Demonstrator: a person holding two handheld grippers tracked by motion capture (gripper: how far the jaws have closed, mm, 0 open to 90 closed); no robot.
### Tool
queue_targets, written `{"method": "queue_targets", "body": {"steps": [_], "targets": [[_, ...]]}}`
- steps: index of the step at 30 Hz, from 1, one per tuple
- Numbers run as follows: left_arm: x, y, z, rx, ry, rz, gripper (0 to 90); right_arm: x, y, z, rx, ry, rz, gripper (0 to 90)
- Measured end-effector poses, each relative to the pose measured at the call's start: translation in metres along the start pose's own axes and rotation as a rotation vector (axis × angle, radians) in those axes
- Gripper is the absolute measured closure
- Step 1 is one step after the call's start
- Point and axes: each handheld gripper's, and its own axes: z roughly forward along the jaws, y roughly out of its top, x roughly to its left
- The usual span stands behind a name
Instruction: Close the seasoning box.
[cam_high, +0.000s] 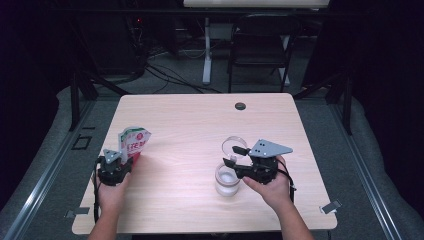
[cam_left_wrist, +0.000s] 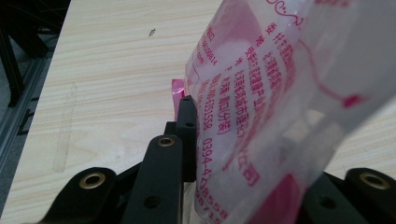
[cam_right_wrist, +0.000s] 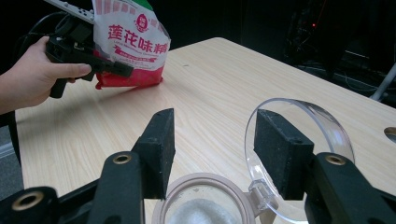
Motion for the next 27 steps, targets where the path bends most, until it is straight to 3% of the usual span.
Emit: {"method": "queue_targets", "body": {"steps": [11, 15, 17, 20, 27], "targets": [[0.002, -0.002, -0.002, -0.004, 0.000, -0.054, 67.6, 0.000, -0.001, 0.002, 0.013, -0.004, -0.004, 47.5], [0.003, -0.002, -0.006, -0.034, -0.018, -0.069, 56.8, -0.001, -0.002, 0.002, 0.015, -0.006, -0.004, 47.4], [0.002, -0.001, -0.008, -0.065, -0.016, -0.063, 44.7, -0.001, -0.002, 0.002, 0.014, -0.009, -0.001, 47.3], [0.001, 0.000, -0.009, -0.055, -0.012, -0.050, 33.4, -0.002, -0.003, 0.003, 0.018, -0.011, 0.000, 47.1], [-0.003, 0.001, -0.012, -0.077, -0.041, -0.049, 30.7, -0.002, -0.002, 0.002, 0.011, -0.015, -0.004, 46.6]]}}
